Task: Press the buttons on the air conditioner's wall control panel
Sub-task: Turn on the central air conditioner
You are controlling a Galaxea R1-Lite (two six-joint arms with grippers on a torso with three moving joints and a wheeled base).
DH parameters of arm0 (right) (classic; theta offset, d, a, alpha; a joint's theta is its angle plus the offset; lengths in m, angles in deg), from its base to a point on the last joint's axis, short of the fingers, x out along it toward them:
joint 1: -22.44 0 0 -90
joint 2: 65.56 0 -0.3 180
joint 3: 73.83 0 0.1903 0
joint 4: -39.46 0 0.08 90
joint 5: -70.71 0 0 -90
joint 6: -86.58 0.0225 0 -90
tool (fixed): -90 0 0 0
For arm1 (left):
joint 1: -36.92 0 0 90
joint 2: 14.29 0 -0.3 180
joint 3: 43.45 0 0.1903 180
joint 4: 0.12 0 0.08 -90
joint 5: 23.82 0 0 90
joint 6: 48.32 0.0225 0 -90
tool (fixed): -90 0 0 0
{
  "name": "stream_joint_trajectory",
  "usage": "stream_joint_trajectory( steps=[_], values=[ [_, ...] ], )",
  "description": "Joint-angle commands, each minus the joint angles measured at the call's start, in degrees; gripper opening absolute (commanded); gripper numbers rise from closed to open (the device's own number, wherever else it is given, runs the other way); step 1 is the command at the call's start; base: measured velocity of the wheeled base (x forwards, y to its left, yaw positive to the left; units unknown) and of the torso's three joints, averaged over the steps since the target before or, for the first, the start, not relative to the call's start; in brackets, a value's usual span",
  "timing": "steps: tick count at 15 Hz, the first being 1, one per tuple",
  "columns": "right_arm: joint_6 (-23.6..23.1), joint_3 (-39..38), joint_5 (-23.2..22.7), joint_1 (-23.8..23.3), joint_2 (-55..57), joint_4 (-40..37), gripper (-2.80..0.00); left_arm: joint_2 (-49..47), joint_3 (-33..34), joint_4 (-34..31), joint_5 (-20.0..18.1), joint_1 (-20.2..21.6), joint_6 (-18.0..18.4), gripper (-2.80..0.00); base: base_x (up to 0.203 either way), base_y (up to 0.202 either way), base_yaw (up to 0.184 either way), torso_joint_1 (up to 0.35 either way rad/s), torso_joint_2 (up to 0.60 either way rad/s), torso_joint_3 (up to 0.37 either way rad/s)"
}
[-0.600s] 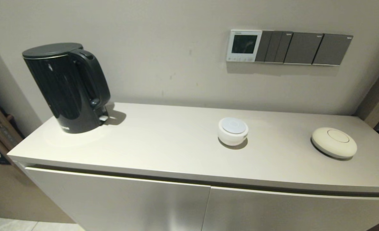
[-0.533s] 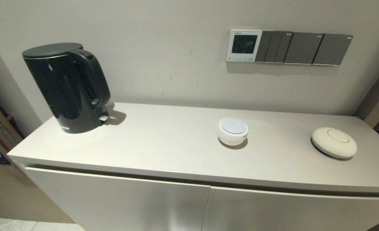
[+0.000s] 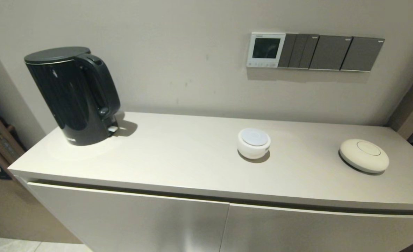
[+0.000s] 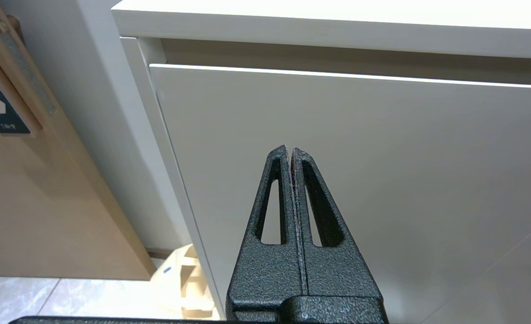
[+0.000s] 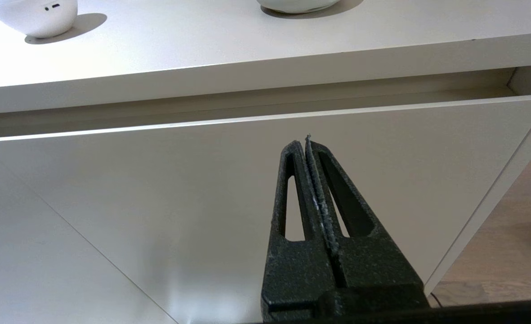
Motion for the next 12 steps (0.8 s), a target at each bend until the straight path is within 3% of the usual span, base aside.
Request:
stream_joint_trajectory(
  steps=[1,6,9,12],
  values=[
    [-0.10,-0.09,0.00,0.04,0.00,0.01,-2.80,-0.03,0.00,0.01,0.01,0.06,0.01,-2.80,0.000,0.000,0.000,0.000,0.00,0.000],
    [-1.67,0.38,0.13,0.13,-0.09,1.15,-2.80,-0.02,0.00,0.01,0.01,-0.03,0.01,-2.80,0.000,0.000,0.000,0.000,0.00,0.000],
    [-2.47,10.24,0.25,0.19,0.42,0.99,-2.80,-0.05,0.00,0.01,0.01,0.06,0.01,-2.80,0.000,0.000,0.000,0.000,0.00,0.000],
    [-2.79,21.20,0.19,0.26,8.46,0.83,-2.80,0.02,0.00,0.01,0.01,0.02,0.01,-2.80,0.000,0.000,0.000,0.000,0.00,0.000]
  ],
)
